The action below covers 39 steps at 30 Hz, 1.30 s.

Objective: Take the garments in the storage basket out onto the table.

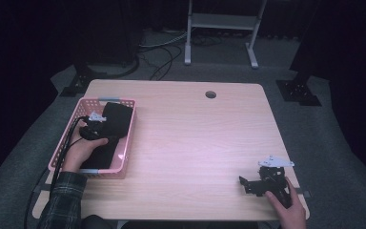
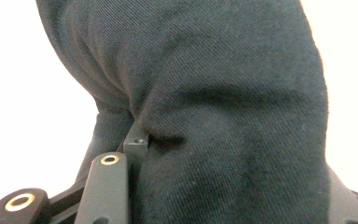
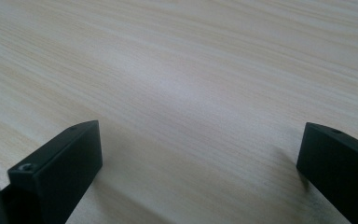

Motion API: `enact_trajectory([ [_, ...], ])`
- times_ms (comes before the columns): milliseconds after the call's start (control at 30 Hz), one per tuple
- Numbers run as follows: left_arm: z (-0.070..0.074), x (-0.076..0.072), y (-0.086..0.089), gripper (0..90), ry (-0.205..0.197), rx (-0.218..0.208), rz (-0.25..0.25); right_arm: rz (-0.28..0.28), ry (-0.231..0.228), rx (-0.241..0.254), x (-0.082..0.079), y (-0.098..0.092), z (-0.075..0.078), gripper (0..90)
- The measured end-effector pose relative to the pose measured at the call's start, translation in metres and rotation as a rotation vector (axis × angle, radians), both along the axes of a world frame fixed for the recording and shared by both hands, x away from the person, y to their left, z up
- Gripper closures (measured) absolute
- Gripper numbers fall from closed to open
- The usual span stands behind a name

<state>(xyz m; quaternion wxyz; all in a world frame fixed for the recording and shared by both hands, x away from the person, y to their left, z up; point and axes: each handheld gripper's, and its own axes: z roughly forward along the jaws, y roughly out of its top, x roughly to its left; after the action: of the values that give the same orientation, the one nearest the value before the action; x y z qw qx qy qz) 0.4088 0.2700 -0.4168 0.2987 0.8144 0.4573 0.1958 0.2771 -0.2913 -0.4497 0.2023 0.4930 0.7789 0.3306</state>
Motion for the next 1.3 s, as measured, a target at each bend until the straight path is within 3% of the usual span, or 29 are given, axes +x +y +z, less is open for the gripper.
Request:
enact_trajectory([
  [100, 0.002, 0.0, -0.001, 52.1, 0.001, 0.002, 0.008, 0.0, 0.0, 0.0, 0.0, 0.0, 0.0, 0.0],
  [267, 0.006, 0.0, 0.003, 52.7, 0.019, -0.057, 0.047, 0.0, 0.0, 0.0, 0.0, 0.0, 0.0, 0.0],
  [533, 0.011, -0.002, 0.002, 52.3, 0.009, -0.09, 0.034, 0.0, 0.0, 0.0, 0.0, 0.0, 0.0, 0.0],
  [1000, 0.031, -0.009, 0.005, 51.7, -0.107, -0.203, 0.059, 0.0, 0.0, 0.0, 0.0, 0.0, 0.0, 0.0],
  [1300, 0.042, -0.013, 0.006, 51.5, -0.173, -0.233, 0.072, 0.0, 0.0, 0.0, 0.0, 0.0, 0.0, 0.0],
])
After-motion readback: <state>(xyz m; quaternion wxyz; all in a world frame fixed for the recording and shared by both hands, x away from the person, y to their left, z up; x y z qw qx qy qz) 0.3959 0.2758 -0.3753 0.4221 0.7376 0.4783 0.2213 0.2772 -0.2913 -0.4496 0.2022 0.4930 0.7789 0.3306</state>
